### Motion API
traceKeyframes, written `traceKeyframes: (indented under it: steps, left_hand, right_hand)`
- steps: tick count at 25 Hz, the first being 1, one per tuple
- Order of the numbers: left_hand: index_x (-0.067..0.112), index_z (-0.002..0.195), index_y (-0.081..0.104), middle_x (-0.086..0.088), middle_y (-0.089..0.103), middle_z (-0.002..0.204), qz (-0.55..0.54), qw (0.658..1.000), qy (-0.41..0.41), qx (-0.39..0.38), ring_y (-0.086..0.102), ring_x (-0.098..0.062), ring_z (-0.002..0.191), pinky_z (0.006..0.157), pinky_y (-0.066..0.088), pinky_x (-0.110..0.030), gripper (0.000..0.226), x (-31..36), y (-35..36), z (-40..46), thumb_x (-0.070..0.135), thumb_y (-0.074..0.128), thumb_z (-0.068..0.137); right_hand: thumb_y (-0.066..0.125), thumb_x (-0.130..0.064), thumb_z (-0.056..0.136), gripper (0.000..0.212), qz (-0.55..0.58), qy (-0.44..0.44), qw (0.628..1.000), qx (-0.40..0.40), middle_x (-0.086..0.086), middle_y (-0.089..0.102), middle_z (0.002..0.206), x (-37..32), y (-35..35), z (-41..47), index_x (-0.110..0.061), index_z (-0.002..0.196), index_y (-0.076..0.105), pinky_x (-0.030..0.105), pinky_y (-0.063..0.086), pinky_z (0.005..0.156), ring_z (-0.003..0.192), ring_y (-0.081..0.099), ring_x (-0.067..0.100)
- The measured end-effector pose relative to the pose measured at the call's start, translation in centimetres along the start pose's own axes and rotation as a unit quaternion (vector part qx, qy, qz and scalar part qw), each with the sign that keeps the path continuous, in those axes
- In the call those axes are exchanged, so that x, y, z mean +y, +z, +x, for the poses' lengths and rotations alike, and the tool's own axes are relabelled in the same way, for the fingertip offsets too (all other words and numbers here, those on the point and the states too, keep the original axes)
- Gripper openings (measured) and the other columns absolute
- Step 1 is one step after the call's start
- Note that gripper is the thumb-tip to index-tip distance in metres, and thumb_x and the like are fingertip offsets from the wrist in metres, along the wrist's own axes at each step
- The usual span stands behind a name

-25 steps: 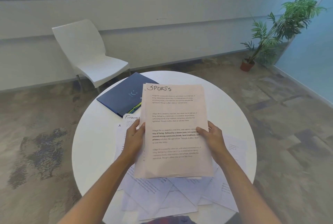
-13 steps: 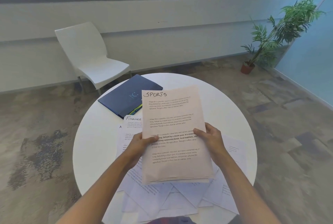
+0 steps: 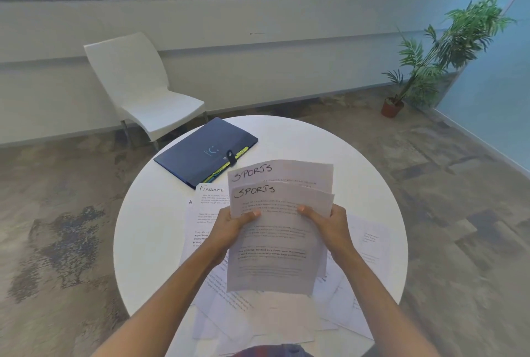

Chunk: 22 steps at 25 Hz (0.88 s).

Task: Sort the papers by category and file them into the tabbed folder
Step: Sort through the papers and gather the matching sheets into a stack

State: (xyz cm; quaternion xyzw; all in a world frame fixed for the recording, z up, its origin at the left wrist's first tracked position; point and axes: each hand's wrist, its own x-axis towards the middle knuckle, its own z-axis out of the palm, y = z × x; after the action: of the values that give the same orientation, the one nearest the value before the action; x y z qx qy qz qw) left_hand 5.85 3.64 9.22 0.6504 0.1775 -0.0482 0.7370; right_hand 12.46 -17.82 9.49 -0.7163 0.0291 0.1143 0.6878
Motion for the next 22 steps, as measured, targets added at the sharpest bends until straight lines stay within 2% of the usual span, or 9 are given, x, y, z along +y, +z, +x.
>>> traceKeyframes:
  steps: [4,8,11,14,17,19,22]
  left_hand:
    - [0.019,0.107,0.07,-0.003,0.077,0.098,-0.001,0.999,0.035,0.015,0.075,-0.025,0.086,0.066,0.06,-0.032,0.017,0.5,0.9,-0.1,0.018,0.066,0.091]
    - [0.024,0.106,0.07,0.002,0.077,0.098,0.014,0.996,0.087,0.028,0.075,-0.022,0.085,0.07,0.061,-0.036,0.019,1.6,1.1,0.0,0.017,0.068,0.089]
    - [0.029,0.107,0.07,0.006,0.077,0.1,0.033,0.994,0.105,0.019,0.074,-0.017,0.086,0.07,0.061,-0.032,0.024,2.1,0.9,0.1,0.016,0.071,0.086]
    - [0.03,0.105,0.071,0.009,0.077,0.098,0.055,0.992,0.113,0.023,0.074,-0.016,0.086,0.069,0.059,-0.029,0.023,2.2,0.8,0.3,0.017,0.071,0.086]
    - [0.035,0.101,0.071,0.017,0.076,0.092,0.074,0.988,0.127,0.039,0.073,-0.01,0.079,0.064,0.058,-0.023,0.024,2.6,0.7,0.5,0.018,0.073,0.085]
    - [0.034,0.101,0.072,0.016,0.076,0.092,0.078,0.989,0.12,0.039,0.073,-0.011,0.08,0.067,0.06,-0.026,0.024,2.5,0.5,0.6,0.018,0.075,0.083]
    - [0.033,0.101,0.072,0.01,0.077,0.096,0.084,0.992,0.085,0.031,0.073,-0.019,0.088,0.077,0.061,-0.039,0.026,1.4,0.0,0.6,0.016,0.076,0.082]
  right_hand:
    - [0.081,-0.013,0.08,0.027,0.004,-0.039,0.999,0.027,0.009,0.077,0.095,-0.4,-0.3,-0.4,-0.006,0.104,0.072,0.039,0.063,0.066,0.081,0.075,0.025]
    - [0.08,-0.009,0.08,0.023,0.02,-0.093,0.995,0.026,0.005,0.076,0.091,-1.6,-0.7,-1.0,-0.005,0.102,0.073,0.03,0.061,0.061,0.077,0.075,0.017]
    - [0.079,-0.007,0.08,0.018,0.017,-0.119,0.992,0.024,0.005,0.075,0.087,-1.9,-0.8,-1.2,-0.005,0.097,0.075,0.023,0.056,0.057,0.072,0.072,0.013]
    - [0.079,-0.01,0.082,0.015,0.011,-0.117,0.993,0.018,0.005,0.072,0.083,-1.8,-0.7,-1.3,-0.008,0.096,0.074,0.02,0.053,0.054,0.071,0.069,0.016]
    - [0.078,-0.024,0.075,0.03,0.014,-0.121,0.992,0.011,0.007,0.073,0.086,-1.9,-0.8,-1.3,-0.008,0.1,0.074,0.021,0.053,0.054,0.073,0.07,0.017]
    - [0.08,-0.022,0.076,0.027,0.002,-0.112,0.994,0.002,0.007,0.074,0.087,-1.5,-0.7,-1.1,-0.01,0.101,0.075,0.025,0.055,0.056,0.076,0.072,0.018]
    - [0.078,-0.012,0.083,0.016,-0.015,-0.083,0.996,-0.01,0.004,0.076,0.088,-0.4,-0.5,-1.0,-0.014,0.099,0.076,0.028,0.058,0.061,0.081,0.073,0.022]
